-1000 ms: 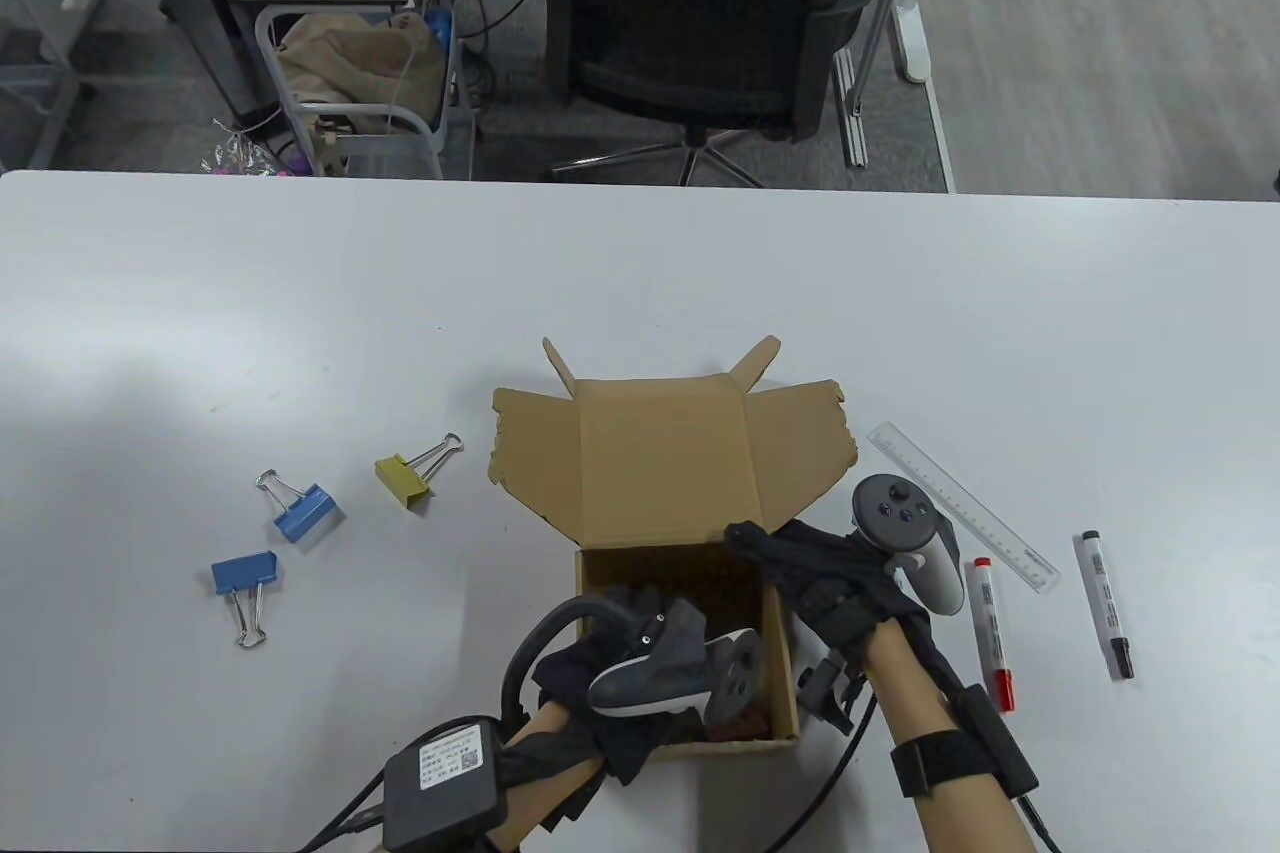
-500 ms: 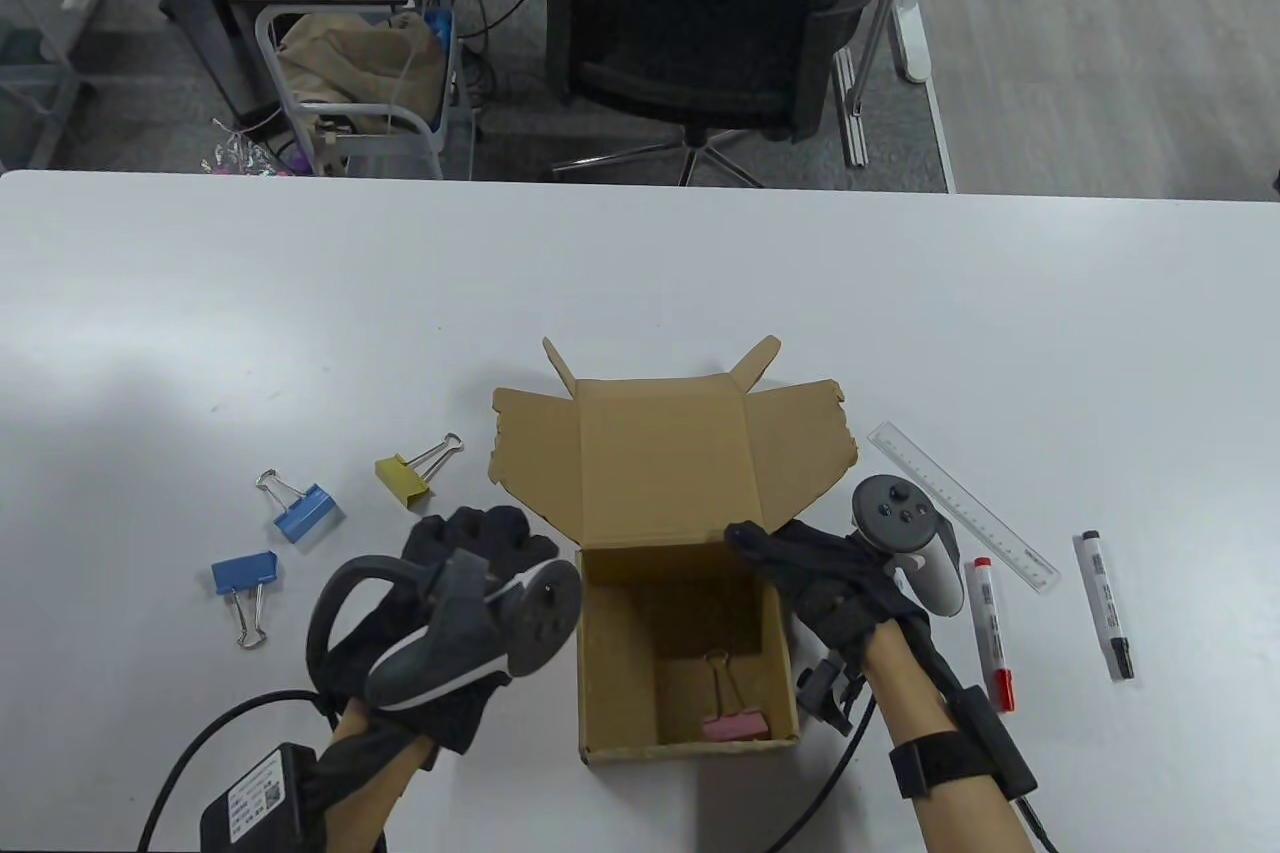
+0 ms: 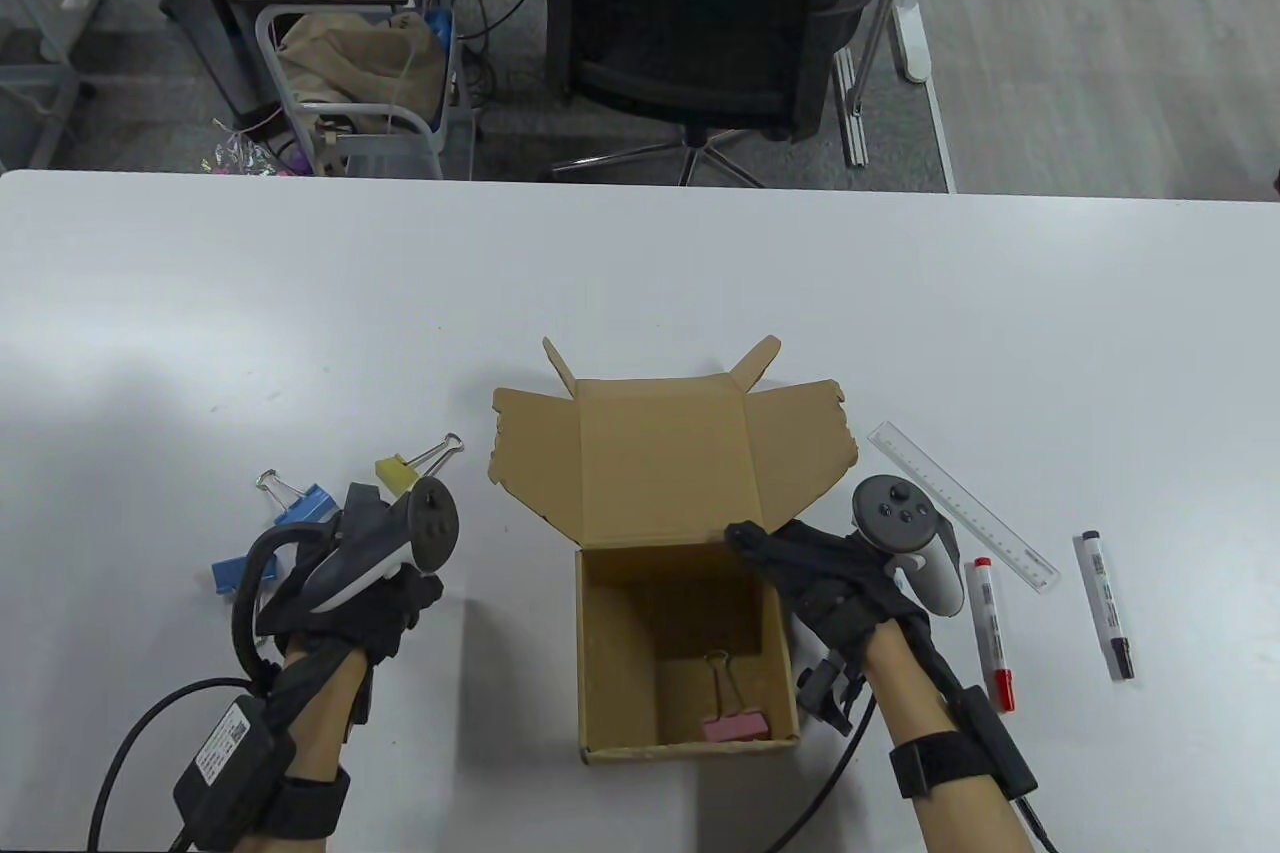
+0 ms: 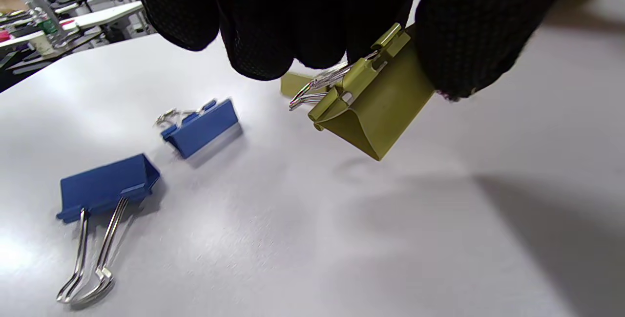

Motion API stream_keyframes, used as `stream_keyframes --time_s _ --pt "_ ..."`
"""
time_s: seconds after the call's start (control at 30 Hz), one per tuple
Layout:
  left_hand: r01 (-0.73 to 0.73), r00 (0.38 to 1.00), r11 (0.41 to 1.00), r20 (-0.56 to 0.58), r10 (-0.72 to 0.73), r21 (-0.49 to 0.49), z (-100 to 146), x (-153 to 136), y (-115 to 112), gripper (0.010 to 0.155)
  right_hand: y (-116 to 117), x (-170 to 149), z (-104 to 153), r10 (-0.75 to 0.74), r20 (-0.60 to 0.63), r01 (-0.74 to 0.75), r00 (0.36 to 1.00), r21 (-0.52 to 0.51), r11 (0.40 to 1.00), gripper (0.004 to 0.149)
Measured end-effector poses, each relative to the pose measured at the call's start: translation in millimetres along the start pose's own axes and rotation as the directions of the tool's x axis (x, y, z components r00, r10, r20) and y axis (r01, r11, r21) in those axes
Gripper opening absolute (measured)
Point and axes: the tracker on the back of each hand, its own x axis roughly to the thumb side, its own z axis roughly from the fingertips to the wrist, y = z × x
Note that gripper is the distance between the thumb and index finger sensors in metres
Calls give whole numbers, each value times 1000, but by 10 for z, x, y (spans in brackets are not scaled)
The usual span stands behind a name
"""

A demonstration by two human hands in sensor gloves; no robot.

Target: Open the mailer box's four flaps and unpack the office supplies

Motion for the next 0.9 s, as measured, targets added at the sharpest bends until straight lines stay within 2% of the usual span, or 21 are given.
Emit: stream_keyframes --time_s 0.2,0.53,0.63,0.8,0.9 --pt "41 997 996 -56 -46 -80 -204 -1 -186 62 0 -1 0 0 0 0 1000 0 1000 63" --pt "110 990 992 -81 -115 -66 -296 129 -300 62 1 -1 -2 1 0 -1 1000 0 1000 63" --pt "129 987 988 -84 -136 -88 -305 151 -336 64 2 -2 -3 0 0 0 1000 -1 1000 63" --pt "99 992 994 -79 -102 -45 -219 117 -255 67 3 -3 -4 0 0 0 1000 -1 1000 63" --pt "57 996 998 -62 -57 12 -88 86 -131 73 4 -3 -4 1 0 -1 1000 -3 1000 63"
